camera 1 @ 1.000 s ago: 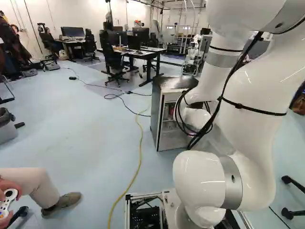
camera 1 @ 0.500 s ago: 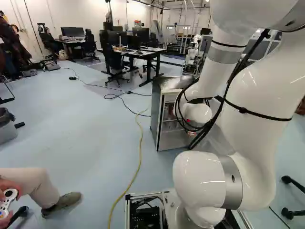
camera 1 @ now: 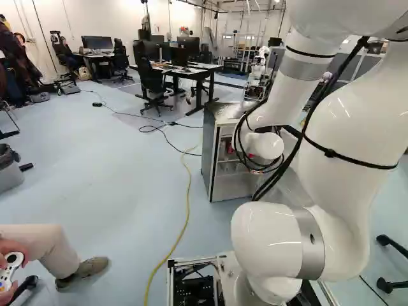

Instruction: Grab a drink from the fridge

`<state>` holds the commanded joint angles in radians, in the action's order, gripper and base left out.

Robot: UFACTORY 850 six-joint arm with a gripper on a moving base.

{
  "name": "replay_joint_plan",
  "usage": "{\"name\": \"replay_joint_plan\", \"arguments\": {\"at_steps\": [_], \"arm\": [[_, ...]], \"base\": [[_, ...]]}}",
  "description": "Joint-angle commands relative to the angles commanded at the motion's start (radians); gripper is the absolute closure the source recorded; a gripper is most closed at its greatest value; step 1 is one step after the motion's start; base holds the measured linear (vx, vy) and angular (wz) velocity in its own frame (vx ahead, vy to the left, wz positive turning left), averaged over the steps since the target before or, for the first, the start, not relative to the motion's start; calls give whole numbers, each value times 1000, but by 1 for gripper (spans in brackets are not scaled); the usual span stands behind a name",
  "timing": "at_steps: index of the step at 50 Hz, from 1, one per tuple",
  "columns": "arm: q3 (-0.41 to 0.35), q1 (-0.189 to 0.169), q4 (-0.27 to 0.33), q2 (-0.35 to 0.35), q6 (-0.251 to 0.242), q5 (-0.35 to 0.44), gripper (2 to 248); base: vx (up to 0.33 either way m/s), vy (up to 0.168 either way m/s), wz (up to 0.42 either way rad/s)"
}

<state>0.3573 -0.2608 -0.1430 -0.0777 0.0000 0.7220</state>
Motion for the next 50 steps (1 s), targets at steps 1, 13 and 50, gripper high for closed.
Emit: {"name": "replay_joint_plan", "arguments": {"at_steps": [1, 13, 50], "arm": [[1, 0, 0, 2, 0, 0, 162], [15, 5, 0, 22, 0, 0, 162], [69, 19, 0, 68, 0, -58, 162]], "base": [[0, 0, 0], [0, 0, 0], [0, 0, 0]]}}
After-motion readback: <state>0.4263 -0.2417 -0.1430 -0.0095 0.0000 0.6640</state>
